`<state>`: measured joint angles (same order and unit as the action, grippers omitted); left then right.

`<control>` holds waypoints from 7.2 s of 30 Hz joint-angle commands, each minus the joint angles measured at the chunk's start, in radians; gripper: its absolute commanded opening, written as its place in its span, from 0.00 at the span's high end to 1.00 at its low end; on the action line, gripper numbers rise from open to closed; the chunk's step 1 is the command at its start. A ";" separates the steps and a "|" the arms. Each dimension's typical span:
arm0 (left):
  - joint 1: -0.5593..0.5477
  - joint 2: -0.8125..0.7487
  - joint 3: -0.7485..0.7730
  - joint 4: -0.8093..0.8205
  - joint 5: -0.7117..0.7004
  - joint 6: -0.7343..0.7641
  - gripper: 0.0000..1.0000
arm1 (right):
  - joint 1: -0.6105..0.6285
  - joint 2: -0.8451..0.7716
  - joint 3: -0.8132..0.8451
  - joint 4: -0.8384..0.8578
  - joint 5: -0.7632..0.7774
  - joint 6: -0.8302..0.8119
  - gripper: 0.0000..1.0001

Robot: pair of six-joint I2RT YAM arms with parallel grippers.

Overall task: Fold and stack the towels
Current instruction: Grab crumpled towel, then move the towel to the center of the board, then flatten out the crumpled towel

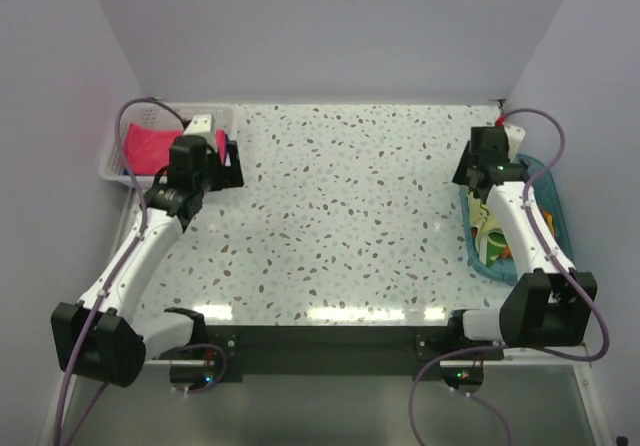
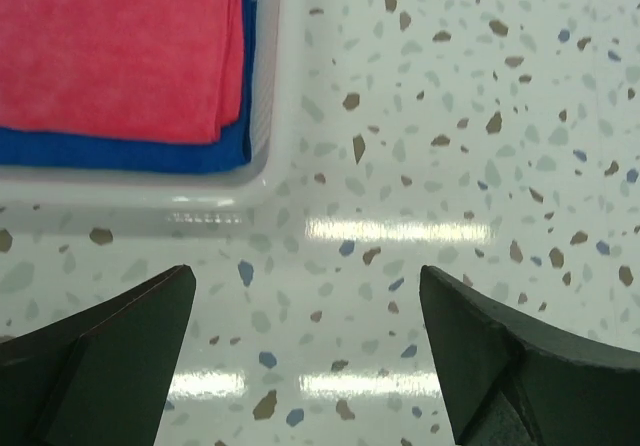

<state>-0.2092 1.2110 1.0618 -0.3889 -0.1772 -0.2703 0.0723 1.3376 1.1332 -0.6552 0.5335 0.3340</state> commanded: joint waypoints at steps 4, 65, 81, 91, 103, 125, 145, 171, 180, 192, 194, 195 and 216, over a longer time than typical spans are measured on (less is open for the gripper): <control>-0.030 -0.220 -0.247 0.108 0.099 -0.049 0.00 | -0.213 0.079 0.039 0.146 -0.021 0.050 0.13; -0.070 -0.206 -0.373 0.167 0.022 -0.035 0.00 | 0.334 0.360 1.212 0.155 -0.135 -0.519 1.00; -0.070 -0.215 -0.378 0.159 0.004 -0.033 0.00 | 0.808 -0.231 0.006 0.042 -0.153 -0.170 1.00; -0.071 -0.169 -0.364 0.142 0.085 -0.066 0.00 | 0.992 -0.284 -0.164 -0.072 -0.378 -0.061 0.34; -0.240 0.128 -0.148 0.157 0.125 -0.173 0.00 | 0.463 0.050 -0.020 0.173 -0.305 -0.119 0.44; -0.406 0.878 0.535 0.177 -0.042 -0.095 0.41 | 0.302 0.635 0.321 0.324 -0.372 -0.156 0.50; -0.544 0.678 0.045 0.094 -0.070 -0.320 0.49 | 0.311 0.603 0.224 0.338 -0.512 -0.213 0.48; -0.385 0.498 0.161 -0.027 -0.079 -0.115 0.15 | 0.428 0.514 0.163 0.112 -0.503 -0.217 0.47; -0.305 0.608 0.300 -0.015 -0.030 0.048 0.15 | 0.442 0.575 0.185 0.111 -0.489 -0.197 0.49; -0.276 0.745 0.426 -0.005 0.034 0.181 0.16 | 0.440 0.650 0.177 0.129 -0.477 -0.205 0.65; -0.274 0.768 0.440 -0.005 0.039 0.200 0.17 | 0.442 0.663 0.175 0.114 -0.474 -0.214 0.74; -0.272 0.774 0.443 -0.004 0.041 0.206 0.17 | 0.440 0.669 0.175 0.108 -0.474 -0.219 0.79; -0.231 0.886 0.483 0.033 0.197 0.215 0.42 | 0.442 0.658 0.162 0.109 -0.474 -0.257 1.00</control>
<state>-0.4454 2.0804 1.5036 -0.3977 -0.0357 -0.0814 0.5156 1.9522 1.3201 -0.5278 0.0341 0.1009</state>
